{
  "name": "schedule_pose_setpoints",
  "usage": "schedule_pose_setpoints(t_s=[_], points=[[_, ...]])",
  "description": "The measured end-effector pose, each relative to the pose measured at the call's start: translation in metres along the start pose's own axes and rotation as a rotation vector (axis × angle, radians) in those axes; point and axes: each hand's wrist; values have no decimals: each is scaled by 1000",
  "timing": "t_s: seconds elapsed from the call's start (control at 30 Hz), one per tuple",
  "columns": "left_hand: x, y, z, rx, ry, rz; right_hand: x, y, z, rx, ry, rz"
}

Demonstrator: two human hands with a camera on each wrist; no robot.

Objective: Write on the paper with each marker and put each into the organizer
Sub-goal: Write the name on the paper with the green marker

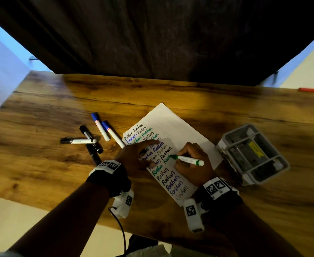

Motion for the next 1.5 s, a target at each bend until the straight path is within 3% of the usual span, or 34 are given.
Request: schedule_pose_setpoints(t_s=[0.67, 0.77, 0.87, 1.07, 1.3, 1.37, 1.5], points=[[1, 0, -1, 0, -2, 4, 2, 0, 0, 17, -13, 56], [-1, 1, 0, -2, 31, 25, 1, -1, -4, 43, -86, 93], [-2, 0, 0, -7, 23, 20, -5, -3, -9, 82, -302, 141], [1, 1, 0, -21, 26, -14, -11, -5, -17, -79, -446, 290], [17, 4, -17, -122, -9, -45, -50, -18, -55, -171, -338, 216], [21, 4, -24, -83, 2, -33, -63, -20, -65, -149, -372, 195], [27, 5, -37, 35, -79, 125, -92, -24, -73, -196, -349, 198]])
Point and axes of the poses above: each hand's wrist, its own y-axis away from the middle knuckle, its own z-axis out of the palm, x = y × z, and after that the axes turned 2 degrees about y, right-handed
